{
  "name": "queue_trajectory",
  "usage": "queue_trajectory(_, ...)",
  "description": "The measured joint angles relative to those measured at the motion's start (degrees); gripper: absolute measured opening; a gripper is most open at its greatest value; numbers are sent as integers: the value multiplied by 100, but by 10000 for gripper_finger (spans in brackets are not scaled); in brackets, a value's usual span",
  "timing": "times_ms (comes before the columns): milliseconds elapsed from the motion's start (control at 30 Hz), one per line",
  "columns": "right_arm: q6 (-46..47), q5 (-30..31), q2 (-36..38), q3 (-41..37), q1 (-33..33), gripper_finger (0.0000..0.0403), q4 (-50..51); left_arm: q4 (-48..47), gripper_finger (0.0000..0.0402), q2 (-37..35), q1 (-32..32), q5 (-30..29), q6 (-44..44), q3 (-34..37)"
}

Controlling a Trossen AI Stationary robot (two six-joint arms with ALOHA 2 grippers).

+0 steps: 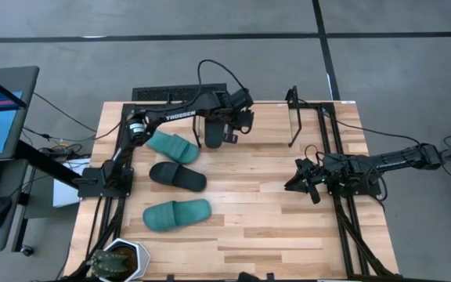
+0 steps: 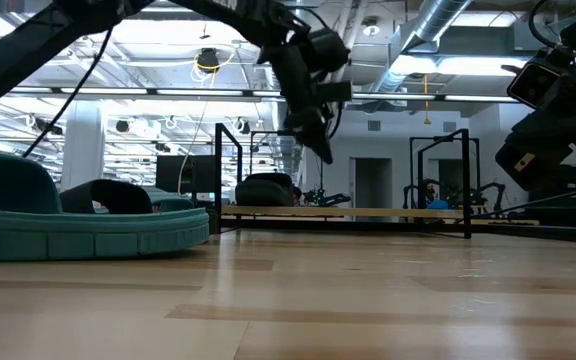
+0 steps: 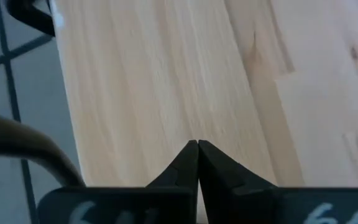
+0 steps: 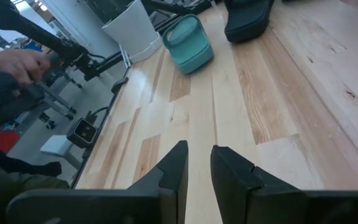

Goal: Pick and place slides into the shelf
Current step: Put the right black slipper on the shelf

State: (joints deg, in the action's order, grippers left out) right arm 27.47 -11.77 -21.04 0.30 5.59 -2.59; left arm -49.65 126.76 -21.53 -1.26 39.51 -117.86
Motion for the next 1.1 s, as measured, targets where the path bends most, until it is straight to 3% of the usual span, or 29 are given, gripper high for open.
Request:
queue_trajectory(867,0,-9,4,0,0,59,0,81,0,88,-370,-82,529,0)
queue_trajectory(1100,1,-9,4,0,0,59,0,1181,0,88,-289,-165,1062,0)
